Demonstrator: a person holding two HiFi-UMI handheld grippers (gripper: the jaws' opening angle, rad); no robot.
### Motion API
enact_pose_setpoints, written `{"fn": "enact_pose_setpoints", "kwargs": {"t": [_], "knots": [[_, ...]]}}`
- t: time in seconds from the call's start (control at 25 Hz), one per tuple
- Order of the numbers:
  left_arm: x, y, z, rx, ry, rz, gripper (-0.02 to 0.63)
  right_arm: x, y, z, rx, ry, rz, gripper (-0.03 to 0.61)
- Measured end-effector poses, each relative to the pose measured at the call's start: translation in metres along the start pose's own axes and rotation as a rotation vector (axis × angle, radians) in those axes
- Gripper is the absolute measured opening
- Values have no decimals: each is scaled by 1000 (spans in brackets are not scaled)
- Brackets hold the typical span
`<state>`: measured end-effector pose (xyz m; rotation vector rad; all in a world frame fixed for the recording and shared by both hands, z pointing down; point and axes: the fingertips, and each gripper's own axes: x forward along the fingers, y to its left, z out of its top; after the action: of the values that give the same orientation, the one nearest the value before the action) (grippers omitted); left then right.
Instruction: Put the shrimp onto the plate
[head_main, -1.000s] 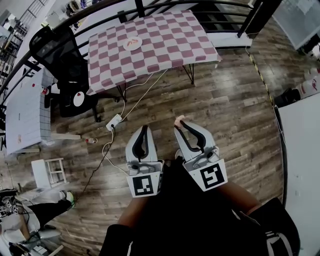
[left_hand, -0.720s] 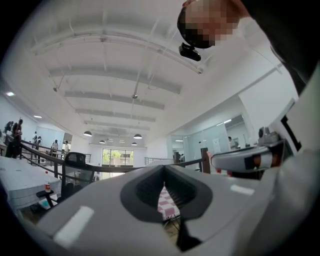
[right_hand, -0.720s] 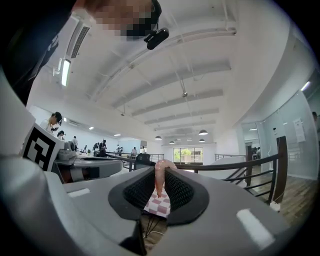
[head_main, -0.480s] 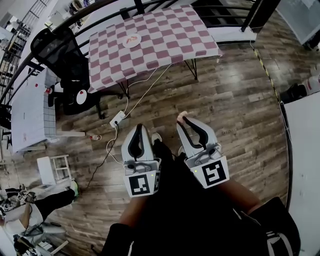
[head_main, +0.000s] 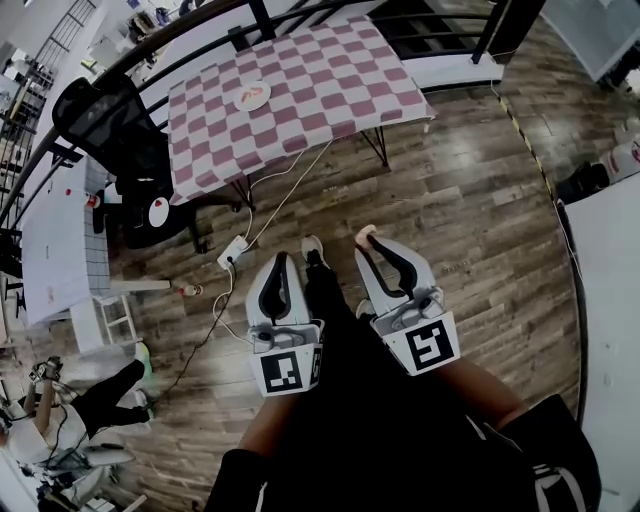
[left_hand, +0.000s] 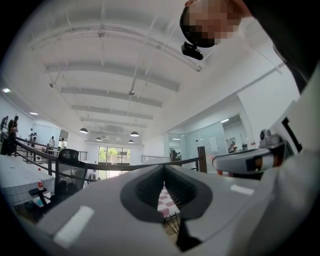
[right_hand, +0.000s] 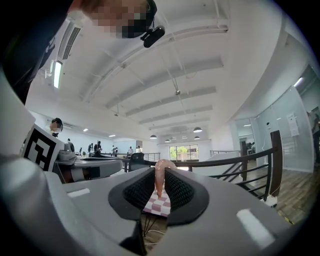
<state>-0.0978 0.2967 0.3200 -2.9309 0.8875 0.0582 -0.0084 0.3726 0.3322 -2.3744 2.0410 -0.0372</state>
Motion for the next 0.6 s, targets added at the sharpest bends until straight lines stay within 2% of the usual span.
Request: {"fn": "enact_pose_setpoints", "kwargs": {"t": [0.36,0.6], "knots": [[47,28,-11,-33,1,-6,9,44,-20,-9,-19,34,-24,60],[94,76,-31,-72,31,22,9,109,-21,-24,-42,105,7,60]]}}
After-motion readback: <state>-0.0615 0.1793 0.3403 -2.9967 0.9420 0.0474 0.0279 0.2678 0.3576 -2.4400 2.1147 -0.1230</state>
